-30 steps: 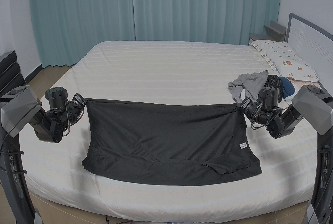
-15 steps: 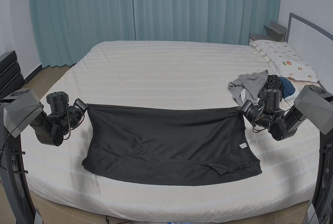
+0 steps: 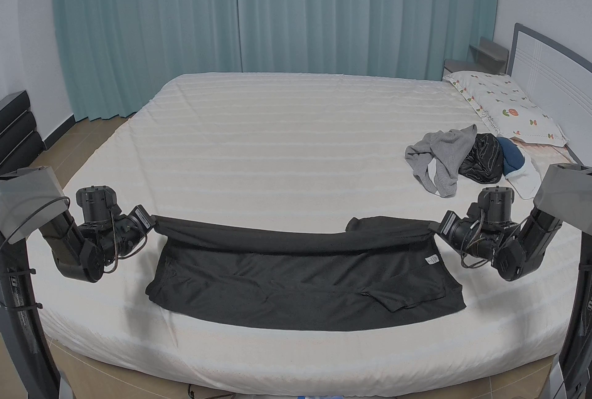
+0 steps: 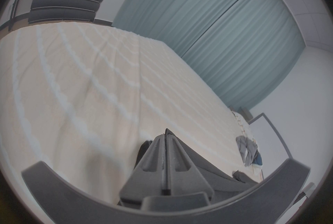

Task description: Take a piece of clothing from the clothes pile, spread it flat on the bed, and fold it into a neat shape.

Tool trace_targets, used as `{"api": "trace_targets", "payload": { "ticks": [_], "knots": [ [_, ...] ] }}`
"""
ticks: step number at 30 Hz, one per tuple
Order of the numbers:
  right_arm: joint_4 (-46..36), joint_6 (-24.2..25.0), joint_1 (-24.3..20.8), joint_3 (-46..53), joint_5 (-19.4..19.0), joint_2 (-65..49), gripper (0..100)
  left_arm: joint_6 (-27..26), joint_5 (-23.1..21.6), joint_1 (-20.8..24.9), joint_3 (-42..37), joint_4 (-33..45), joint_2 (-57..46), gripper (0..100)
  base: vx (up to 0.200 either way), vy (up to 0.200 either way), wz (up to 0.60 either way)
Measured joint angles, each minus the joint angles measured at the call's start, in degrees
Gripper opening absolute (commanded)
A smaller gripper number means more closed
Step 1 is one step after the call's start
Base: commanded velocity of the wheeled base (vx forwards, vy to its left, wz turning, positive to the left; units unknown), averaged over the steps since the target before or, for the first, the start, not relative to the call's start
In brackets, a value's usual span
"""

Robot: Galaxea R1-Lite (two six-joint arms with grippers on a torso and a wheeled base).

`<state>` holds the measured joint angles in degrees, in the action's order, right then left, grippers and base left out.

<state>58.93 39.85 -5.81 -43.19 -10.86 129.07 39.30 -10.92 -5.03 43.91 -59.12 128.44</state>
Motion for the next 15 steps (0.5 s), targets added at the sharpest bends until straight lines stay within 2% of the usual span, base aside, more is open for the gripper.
{"api": "trace_targets", "payload": {
  "ticks": [10,11,12,15],
  "knots": [
    [5.3,-3.2,-0.4,8.0,-0.3,3.5,0,-1.7,-1.4,0.0,-8.3,-4.0,0.8,0,0.000,0.000,0.00],
    [5.3,-3.6,-0.4,8.3,-0.3,3.7,0,-1.8,-1.4,0.0,-8.7,-4.0,0.9,100,0.000,0.000,0.00],
    [5.3,-3.8,-0.4,8.6,-0.3,4.0,100,-2.1,-1.5,0.0,-8.9,-4.0,1.0,100,0.000,0.000,0.00],
    [5.5,-4.0,-0.4,9.0,-0.4,4.4,100,-2.9,-1.5,0.1,-9.5,-3.9,1.2,100,0.000,0.000,0.00]
  ]
}}
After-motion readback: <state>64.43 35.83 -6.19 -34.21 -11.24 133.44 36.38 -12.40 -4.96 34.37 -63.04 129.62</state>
